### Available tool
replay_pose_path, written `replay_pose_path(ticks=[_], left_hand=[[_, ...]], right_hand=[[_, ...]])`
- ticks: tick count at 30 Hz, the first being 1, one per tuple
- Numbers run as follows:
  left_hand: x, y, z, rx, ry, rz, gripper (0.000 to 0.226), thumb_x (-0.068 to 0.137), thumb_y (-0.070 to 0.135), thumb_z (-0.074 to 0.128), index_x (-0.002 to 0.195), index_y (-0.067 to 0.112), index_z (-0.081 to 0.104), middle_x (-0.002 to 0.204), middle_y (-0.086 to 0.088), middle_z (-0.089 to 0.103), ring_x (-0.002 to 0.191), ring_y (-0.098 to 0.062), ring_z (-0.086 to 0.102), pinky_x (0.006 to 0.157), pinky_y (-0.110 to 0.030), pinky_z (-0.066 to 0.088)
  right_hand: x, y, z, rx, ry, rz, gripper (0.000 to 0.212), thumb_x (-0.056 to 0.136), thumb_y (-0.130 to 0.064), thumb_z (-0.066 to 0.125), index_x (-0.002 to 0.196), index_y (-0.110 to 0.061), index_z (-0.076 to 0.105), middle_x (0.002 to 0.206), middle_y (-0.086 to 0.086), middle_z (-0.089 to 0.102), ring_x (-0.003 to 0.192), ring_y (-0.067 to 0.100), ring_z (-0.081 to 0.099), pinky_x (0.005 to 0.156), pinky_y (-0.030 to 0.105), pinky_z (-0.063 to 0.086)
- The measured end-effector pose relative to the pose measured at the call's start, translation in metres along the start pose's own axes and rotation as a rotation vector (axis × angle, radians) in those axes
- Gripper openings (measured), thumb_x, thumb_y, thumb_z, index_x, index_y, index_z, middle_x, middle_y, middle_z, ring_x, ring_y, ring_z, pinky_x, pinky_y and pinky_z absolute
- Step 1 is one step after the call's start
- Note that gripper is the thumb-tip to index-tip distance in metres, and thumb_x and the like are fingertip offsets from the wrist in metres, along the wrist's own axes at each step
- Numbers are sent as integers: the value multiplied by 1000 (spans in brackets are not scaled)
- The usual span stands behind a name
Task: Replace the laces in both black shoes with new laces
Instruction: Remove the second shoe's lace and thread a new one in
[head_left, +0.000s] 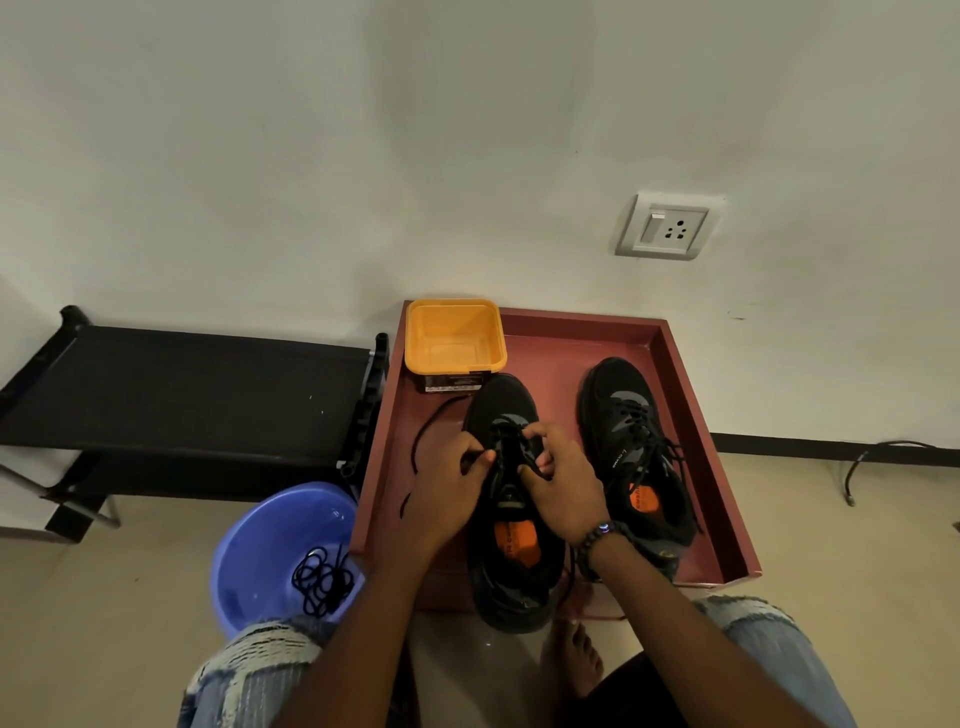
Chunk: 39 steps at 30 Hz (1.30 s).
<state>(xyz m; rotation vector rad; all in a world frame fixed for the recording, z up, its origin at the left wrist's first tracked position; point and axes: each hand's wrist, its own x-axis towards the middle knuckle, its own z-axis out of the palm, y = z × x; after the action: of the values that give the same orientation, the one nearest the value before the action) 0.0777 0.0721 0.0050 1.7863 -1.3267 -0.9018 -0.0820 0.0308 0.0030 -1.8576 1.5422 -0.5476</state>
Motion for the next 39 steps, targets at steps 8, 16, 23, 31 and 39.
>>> replay_pose_path(ticks=[8,16,23,31,39], left_hand=[[-4,7,-27,-605,379,-288,21,99,16,51,80,8,59,67,-3,54,61,-15,53,52,-26,43],[-5,0,-32,-283,232,-176,29,101,34,52,78,17,59,61,1,50,53,-12,49,50,-29,38],[-13,30,-33,-322,40,95,24,98,34,54,82,20,67,59,13,56,52,-3,47,48,-15,37],[-7,2,-82,-318,95,-38,30,91,43,61,85,15,70,58,3,54,49,-6,45,48,-20,37],[-6,-2,-92,-602,312,-123,30,94,41,58,85,15,68,57,6,44,45,-6,34,41,-18,30]], right_hand=[[1,-2,1,-1,-2,2,25,89,-24,66,97,-38,47,92,-7,54,80,2,54,66,25,42],[-1,-8,-5,38,-19,6,45,85,-25,73,121,-30,46,100,-5,52,84,9,56,74,24,50],[10,-63,-21,-42,-193,-346,23,94,-22,62,116,-25,64,101,-10,66,91,6,61,81,24,49],[20,-64,-56,456,-46,-94,9,97,-23,58,90,-20,63,93,0,67,78,3,61,71,14,48],[29,-50,-59,823,59,278,8,99,-13,50,106,-10,54,89,6,64,76,11,61,70,26,49]])
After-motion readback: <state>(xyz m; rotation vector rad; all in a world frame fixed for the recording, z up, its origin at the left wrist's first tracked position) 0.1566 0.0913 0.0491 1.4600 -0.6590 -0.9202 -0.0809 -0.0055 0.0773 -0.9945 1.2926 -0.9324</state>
